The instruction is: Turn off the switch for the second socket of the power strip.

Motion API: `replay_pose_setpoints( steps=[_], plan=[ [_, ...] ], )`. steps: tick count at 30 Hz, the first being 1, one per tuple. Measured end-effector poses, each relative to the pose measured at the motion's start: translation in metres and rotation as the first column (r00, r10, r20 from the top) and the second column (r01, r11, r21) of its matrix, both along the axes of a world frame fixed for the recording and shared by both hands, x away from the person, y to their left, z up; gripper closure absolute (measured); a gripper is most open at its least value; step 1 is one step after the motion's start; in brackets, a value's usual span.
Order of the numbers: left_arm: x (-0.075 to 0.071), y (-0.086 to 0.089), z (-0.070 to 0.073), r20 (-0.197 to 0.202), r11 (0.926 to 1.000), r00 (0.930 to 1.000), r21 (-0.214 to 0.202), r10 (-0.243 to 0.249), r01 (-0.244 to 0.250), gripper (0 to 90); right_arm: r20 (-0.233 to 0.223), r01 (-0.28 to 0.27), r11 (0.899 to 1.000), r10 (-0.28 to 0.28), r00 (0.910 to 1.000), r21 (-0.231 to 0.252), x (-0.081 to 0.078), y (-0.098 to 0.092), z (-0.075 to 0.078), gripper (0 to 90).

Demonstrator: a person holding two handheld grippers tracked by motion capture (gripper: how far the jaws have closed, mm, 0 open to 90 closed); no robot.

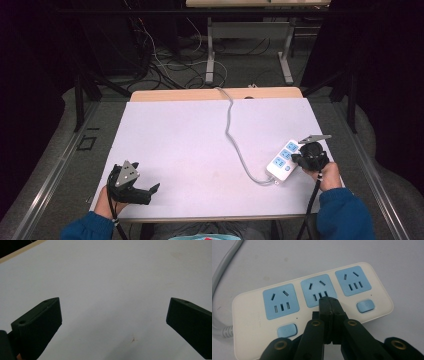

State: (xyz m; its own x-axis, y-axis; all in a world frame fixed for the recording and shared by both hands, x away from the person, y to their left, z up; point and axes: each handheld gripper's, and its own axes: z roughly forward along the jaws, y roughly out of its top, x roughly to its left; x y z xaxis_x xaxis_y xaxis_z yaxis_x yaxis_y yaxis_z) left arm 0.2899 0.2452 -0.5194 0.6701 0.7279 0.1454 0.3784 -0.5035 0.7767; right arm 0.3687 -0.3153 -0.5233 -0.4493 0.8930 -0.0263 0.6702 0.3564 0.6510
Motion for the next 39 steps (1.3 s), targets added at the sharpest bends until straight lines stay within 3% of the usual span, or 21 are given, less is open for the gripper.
replay_pose_setpoints(
  steps=[39],
  plan=[
    [-0.0004, -0.0006, 0.0001, -0.004, 1.0, 1.0, -0.004, -0.001, 0.001, 0.3, 0.025, 0.005, 1.0, -0.004, 0.9997, -0.016, -0.0033, 0.0027, -0.0012, 90.0]
  ],
)
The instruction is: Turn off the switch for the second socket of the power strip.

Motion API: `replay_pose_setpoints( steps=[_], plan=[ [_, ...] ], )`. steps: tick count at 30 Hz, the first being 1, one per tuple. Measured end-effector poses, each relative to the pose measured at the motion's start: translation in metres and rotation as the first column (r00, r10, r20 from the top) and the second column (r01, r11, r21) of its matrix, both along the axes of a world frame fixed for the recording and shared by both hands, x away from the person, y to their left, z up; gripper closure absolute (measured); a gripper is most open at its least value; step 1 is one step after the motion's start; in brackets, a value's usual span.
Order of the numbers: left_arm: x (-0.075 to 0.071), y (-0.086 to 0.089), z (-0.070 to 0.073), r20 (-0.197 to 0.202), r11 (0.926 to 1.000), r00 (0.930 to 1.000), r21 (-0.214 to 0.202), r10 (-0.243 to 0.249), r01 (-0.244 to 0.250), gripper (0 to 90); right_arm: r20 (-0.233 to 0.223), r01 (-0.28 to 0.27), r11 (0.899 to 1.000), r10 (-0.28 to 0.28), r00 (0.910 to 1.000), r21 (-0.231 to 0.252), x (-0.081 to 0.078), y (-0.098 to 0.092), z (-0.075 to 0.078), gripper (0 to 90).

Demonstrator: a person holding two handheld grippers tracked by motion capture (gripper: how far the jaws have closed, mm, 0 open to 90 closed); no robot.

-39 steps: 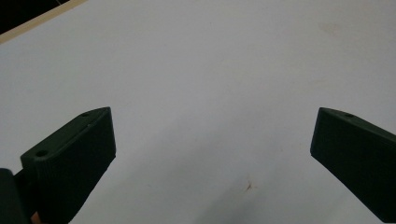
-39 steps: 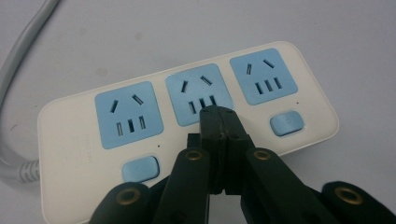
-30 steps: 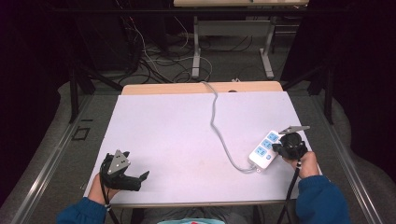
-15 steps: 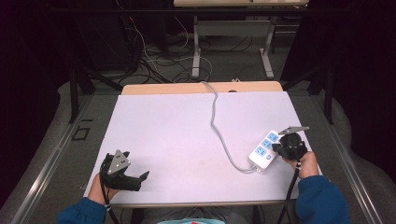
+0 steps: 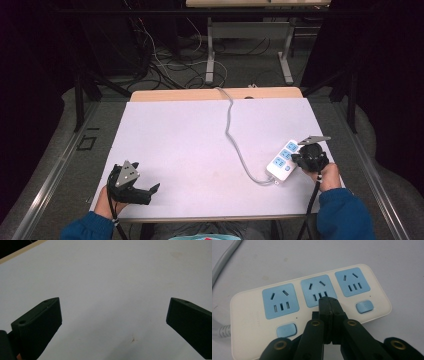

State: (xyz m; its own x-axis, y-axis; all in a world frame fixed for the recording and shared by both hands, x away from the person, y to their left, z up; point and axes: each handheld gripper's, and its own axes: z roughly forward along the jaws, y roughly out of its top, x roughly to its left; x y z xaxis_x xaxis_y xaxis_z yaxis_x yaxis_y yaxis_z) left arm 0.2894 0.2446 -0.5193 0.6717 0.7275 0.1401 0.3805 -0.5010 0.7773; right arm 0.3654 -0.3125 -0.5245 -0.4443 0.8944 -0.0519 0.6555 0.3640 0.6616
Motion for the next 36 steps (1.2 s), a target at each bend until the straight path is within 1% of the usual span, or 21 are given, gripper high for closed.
replay_pose_setpoints(
  steps=[2, 3, 9, 13, 16, 17, 20, 21, 25, 28, 31, 36],
  plan=[
    [0.0, -0.0001, 0.0, 0.0, 1.0, 1.0, 0.0, 0.0, 0.0, 0.3, 0.011, -0.008, 1.0, 0.008, 0.9999, -0.007, 0.0004, -0.0007, -0.0003, 90.0],
    [0.0, -0.0001, 0.0, 0.0, 1.0, 1.0, 0.0, -0.001, 0.001, 0.3, 0.005, 0.001, 1.0, -0.001, 1.0, -0.004, 0.0, 0.0001, -0.0001, 90.0],
    [0.0002, 0.0001, -0.0001, 0.0, 1.0, 1.0, 0.0, -0.001, 0.001, 0.3, 0.01, -0.007, 1.0, 0.007, 0.9999, -0.01, -0.0008, 0.0006, 0.0, 90.0],
    [0.0002, 0.0, -0.0001, 0.0, 1.0, 1.0, 0.001, -0.001, 0.001, 0.3, 0.018, -0.009, 1.0, 0.01, 0.9998, -0.027, -0.0011, 0.0014, 0.0001, 90.0],
    [0.0004, -0.0002, -0.0006, 0.005, 1.0, 1.0, -0.002, 0.002, -0.002, 0.3, 0.017, -0.01, 0.999, 0.011, 0.9998, -0.032, -0.0015, 0.0019, 0.0004, 90.0],
    [0.0004, 0.0, -0.0002, 0.002, 1.0, 1.0, 0.0, 0.0, 0.0, 0.3, 0.016, -0.011, 0.999, 0.011, 0.9998, -0.03, -0.0015, 0.0022, 0.0003, 90.0],
    [0.0007, 0.0002, -0.0003, 0.008, 1.0, 1.0, 0.006, 0.002, -0.002, 0.3, 0.018, -0.01, 0.999, 0.011, 0.9998, -0.036, -0.0018, 0.0028, 0.0005, 90.0],
    [0.0005, 0.0, -0.0004, 0.005, 1.0, 1.0, 0.001, 0.001, -0.001, 0.3, 0.018, -0.014, 0.999, 0.015, 0.9997, -0.04, -0.0018, 0.0024, 0.0006, 90.0],
    [0.0004, 0.0001, -0.0003, 0.003, 1.0, 1.0, 0.0, 0.001, -0.001, 0.3, 0.016, -0.013, 0.999, 0.014, 0.9998, -0.044, -0.0021, 0.0031, 0.0009, 90.0],
    [0.0005, 0.0, -0.0006, 0.005, 1.0, 1.0, -0.002, 0.002, -0.002, 0.3, 0.034, -0.009, 0.999, 0.01, 0.9994, -0.039, -0.0037, 0.0036, 0.0035, 90.0],
    [0.0004, 0.0001, -0.0001, 0.0, 1.0, 1.0, 0.001, 0.0, 0.0, 0.3, 0.034, -0.007, 0.999, 0.008, 0.9994, -0.035, -0.0034, 0.004, 0.0024, 90.0],
    [0.0005, 0.0, -0.0004, 0.005, 1.0, 1.0, 0.0, 0.001, -0.001, 0.3, 0.033, -0.006, 0.999, 0.007, 0.9994, -0.033, -0.0032, 0.004, 0.0024, 90.0]
  ],
)
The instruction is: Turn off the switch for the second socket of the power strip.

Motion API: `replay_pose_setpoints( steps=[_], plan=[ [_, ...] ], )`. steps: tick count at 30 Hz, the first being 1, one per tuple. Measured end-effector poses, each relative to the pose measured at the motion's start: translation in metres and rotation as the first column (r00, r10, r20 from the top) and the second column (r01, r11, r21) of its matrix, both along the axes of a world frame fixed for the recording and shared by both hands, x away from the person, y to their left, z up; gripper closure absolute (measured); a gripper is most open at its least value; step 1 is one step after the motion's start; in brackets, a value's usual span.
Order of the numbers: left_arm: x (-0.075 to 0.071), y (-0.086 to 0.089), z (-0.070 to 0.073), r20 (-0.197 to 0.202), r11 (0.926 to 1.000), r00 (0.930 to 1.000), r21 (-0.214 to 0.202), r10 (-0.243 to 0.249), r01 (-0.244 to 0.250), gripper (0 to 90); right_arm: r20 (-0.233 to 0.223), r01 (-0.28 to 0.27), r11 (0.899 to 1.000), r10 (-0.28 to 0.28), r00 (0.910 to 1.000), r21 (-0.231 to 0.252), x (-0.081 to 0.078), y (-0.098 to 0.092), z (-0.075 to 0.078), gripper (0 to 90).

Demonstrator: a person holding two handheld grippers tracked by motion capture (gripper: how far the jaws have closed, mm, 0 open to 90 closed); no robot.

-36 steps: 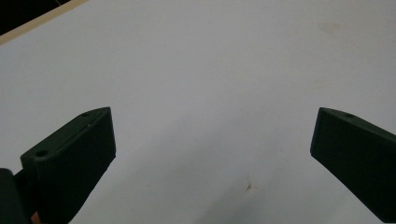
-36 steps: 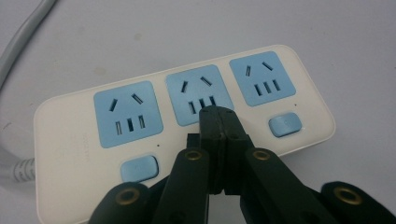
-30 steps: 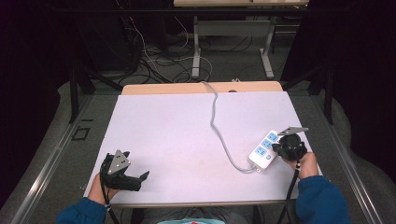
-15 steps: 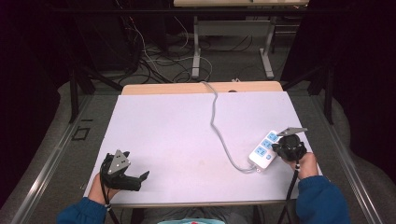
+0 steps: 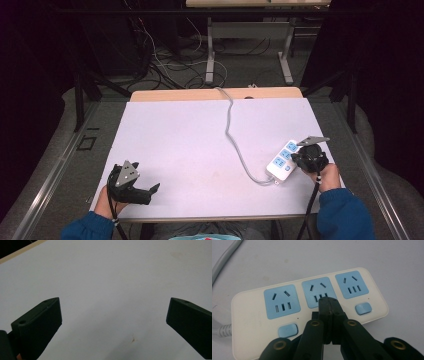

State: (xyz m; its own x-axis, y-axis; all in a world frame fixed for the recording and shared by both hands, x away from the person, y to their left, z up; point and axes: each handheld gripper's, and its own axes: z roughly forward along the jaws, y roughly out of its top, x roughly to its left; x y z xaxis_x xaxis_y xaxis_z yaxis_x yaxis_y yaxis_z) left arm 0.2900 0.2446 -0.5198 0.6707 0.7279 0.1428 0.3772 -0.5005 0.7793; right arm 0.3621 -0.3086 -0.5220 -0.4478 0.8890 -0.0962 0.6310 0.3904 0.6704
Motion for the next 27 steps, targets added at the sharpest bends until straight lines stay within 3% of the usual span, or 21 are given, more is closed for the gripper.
replay_pose_setpoints(
  steps=[21, 27],
  plan=[
    [0.0001, 0.0, 0.0, -0.001, 1.0, 1.0, -0.001, -0.002, 0.002, 0.3, -0.005, 0.003, 1.0, -0.003, 1.0, 0.005, -0.0006, 0.0012, 0.0022, 90.0],
    [0.0002, 0.0001, -0.0001, -0.001, 1.0, 1.0, -0.002, -0.003, 0.003, 0.3, 0.022, -0.004, 1.0, 0.004, 0.9998, 0.012, -0.0024, 0.0034, 0.0083, 88.0]
  ],
)
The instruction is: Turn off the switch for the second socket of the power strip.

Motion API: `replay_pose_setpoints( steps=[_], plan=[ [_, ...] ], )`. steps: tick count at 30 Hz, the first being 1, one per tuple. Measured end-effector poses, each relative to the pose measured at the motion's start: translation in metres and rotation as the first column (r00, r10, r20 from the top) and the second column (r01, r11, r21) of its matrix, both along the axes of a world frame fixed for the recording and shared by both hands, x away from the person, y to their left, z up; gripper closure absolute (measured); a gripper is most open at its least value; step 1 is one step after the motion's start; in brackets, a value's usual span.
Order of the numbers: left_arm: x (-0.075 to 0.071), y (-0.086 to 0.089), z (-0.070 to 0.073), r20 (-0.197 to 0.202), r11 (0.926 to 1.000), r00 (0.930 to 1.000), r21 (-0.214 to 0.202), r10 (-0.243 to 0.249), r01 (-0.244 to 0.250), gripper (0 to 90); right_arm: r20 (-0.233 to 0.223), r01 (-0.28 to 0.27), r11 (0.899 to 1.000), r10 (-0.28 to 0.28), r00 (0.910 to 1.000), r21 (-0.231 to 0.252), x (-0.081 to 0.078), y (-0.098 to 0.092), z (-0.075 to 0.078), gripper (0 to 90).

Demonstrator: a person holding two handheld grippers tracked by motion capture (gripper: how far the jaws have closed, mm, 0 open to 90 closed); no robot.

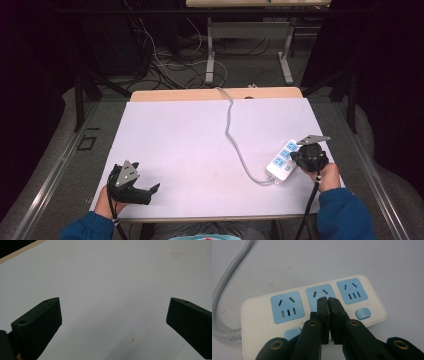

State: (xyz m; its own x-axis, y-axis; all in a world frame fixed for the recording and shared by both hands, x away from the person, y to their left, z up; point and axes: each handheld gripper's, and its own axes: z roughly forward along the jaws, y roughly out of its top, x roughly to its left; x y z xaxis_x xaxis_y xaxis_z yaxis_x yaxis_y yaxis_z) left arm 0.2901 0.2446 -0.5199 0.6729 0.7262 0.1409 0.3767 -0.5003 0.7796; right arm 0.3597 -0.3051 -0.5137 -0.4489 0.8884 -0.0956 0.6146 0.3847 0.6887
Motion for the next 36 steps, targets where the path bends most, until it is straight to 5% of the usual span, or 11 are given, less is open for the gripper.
replay_pose_setpoints(
  steps=[11, 15, 22, 26, 36],
  plan=[
    [0.0, 0.0, 0.0, 0.004, 1.0, 1.0, 0.003, -0.001, 0.001, 0.3, 0.019, -0.006, 1.0, 0.006, 0.9998, 0.019, -0.002, 0.003, 0.006, 72.9],
    [0.0, 0.0, 0.0, 0.004, 1.0, 1.0, 0.004, -0.001, 0.001, 0.3, 0.02, -0.026, 0.999, 0.026, 0.9995, 0.034, -0.002, 0.004, 0.008, 57.3],
    [0.0, 0.001, 0.0, 0.0, 1.0, 1.0, 0.005, -0.002, 0.002, 0.3, 0.021, -0.058, 0.995, 0.057, 0.9982, 0.083, -0.004, 0.005, 0.012, 16.4],
    [0.0, 0.0, 0.0, 0.0, 1.0, 1.0, 0.009, -0.003, 0.003, 0.3, 0.042, -0.087, 0.99, 0.083, 0.9956, 0.108, -0.007, 0.005, 0.015, 5.8],
    [0.0, 0.001, 0.0, 0.001, 1.0, 1.0, 0.006, -0.004, 0.004, 0.3, 0.074, -0.145, 0.98, 0.136, 0.988, 0.138, -0.012, 0.014, 0.021, 0.0]
  ],
)
